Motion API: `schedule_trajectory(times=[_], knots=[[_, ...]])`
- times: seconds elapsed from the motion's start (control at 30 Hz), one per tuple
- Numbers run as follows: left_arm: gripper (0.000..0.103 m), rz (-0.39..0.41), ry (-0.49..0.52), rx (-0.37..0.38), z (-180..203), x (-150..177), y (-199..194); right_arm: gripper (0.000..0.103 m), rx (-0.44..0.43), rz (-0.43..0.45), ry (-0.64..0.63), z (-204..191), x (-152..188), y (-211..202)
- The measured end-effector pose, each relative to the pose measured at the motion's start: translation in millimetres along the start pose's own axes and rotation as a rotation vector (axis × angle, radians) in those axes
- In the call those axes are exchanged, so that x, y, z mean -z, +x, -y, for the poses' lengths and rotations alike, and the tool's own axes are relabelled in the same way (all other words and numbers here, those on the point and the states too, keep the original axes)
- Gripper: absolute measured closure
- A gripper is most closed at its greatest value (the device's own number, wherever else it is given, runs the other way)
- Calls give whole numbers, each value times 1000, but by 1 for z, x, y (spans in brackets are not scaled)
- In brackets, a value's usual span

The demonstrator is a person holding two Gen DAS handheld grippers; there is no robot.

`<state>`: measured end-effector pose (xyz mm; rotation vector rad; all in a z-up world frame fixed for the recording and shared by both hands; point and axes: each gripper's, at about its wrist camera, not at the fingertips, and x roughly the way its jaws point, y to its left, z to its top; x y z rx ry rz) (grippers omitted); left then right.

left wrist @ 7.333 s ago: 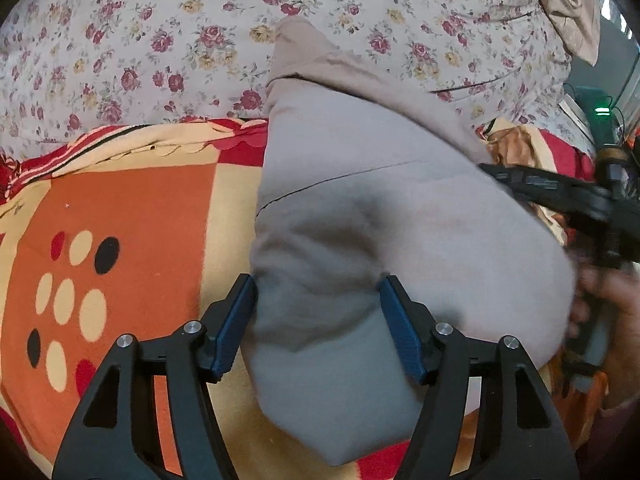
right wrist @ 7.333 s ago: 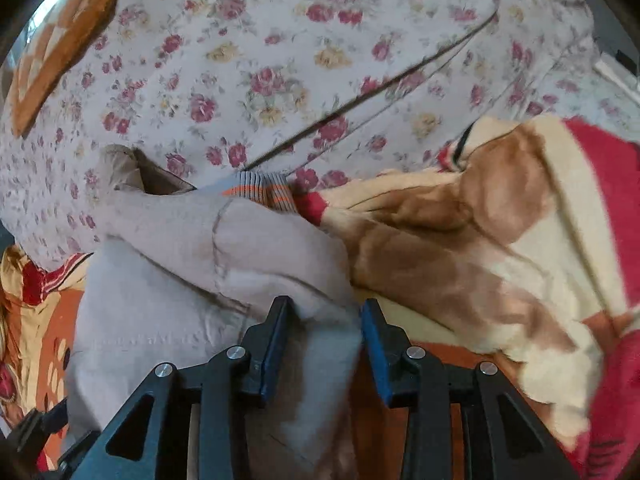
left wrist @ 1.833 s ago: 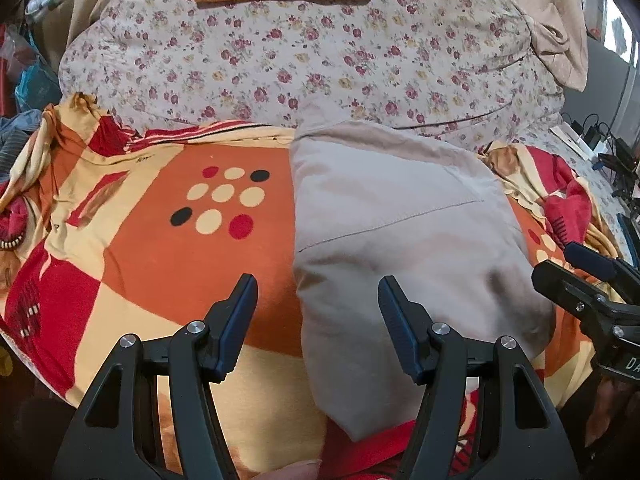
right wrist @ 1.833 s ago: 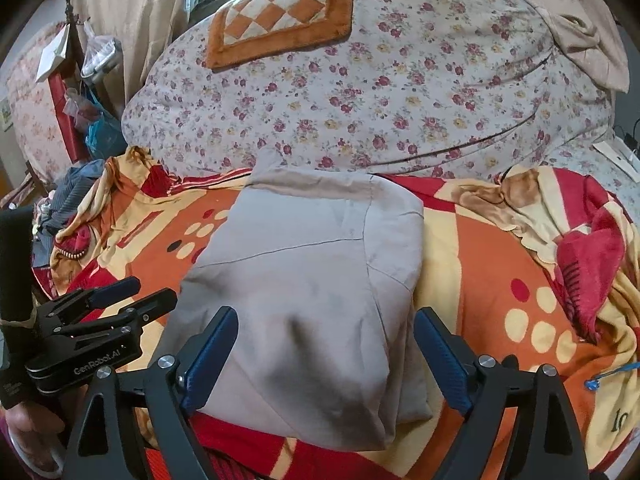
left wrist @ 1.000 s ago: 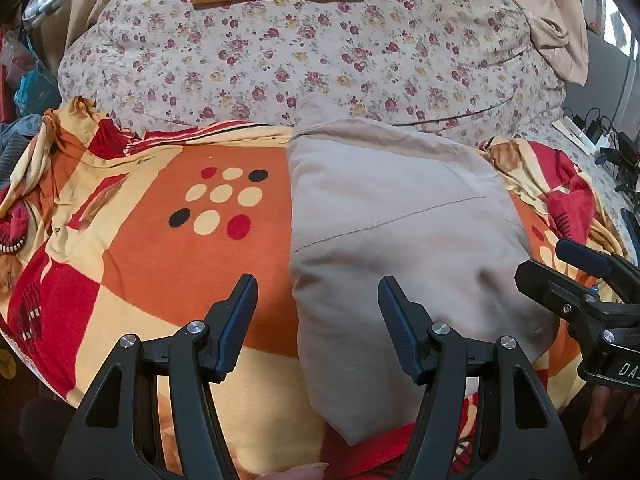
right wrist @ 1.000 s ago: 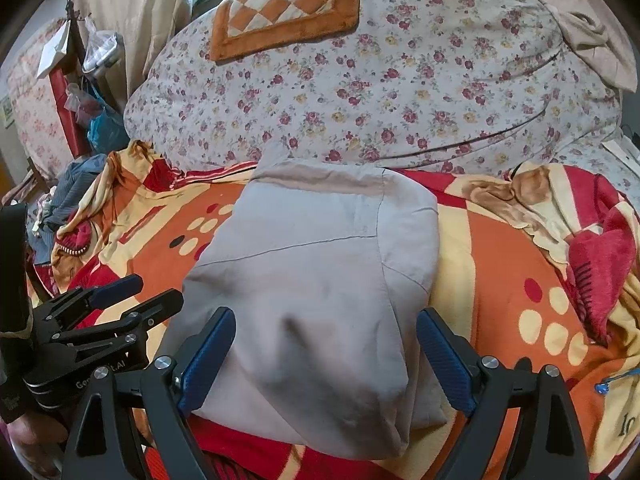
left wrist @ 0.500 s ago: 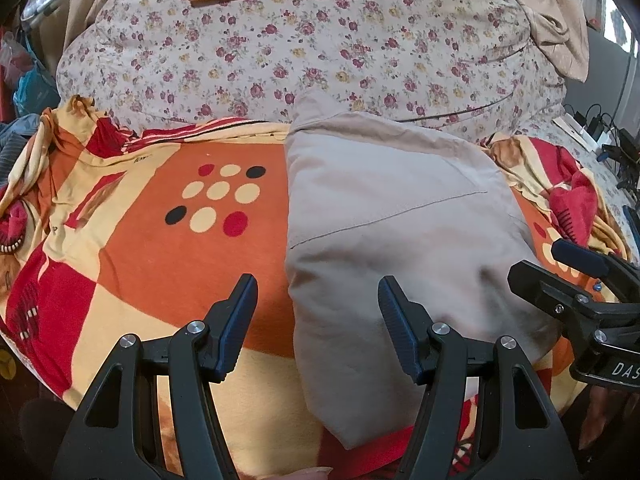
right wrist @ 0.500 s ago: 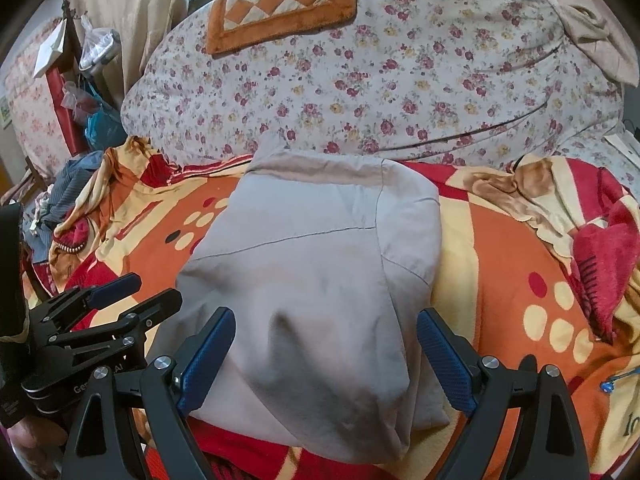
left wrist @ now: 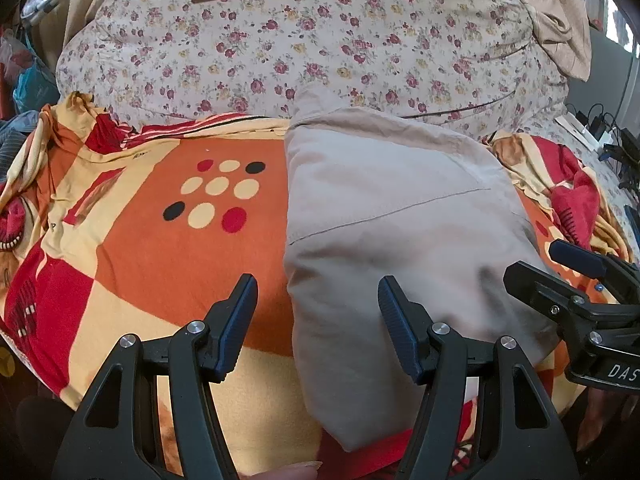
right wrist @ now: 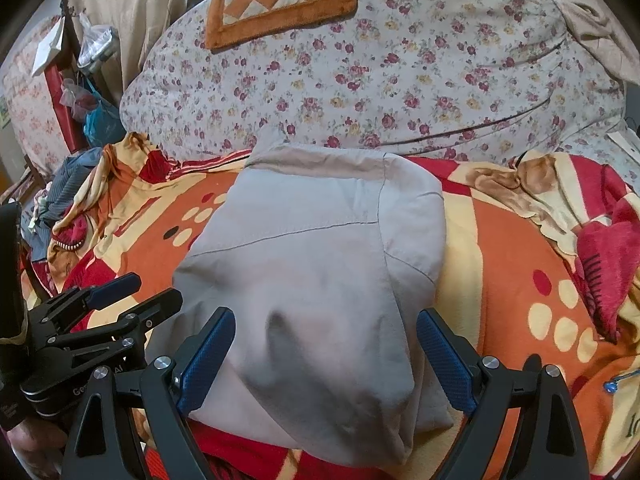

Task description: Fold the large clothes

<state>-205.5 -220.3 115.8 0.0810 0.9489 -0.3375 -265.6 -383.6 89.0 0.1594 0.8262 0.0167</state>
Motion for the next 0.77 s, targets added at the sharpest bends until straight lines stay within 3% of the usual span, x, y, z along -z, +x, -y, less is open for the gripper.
schedule_trajectory(times=[0.77], knots=[[40, -22, 2, 33, 1, -3, 10, 12, -3, -21, 5, 0, 1, 9]])
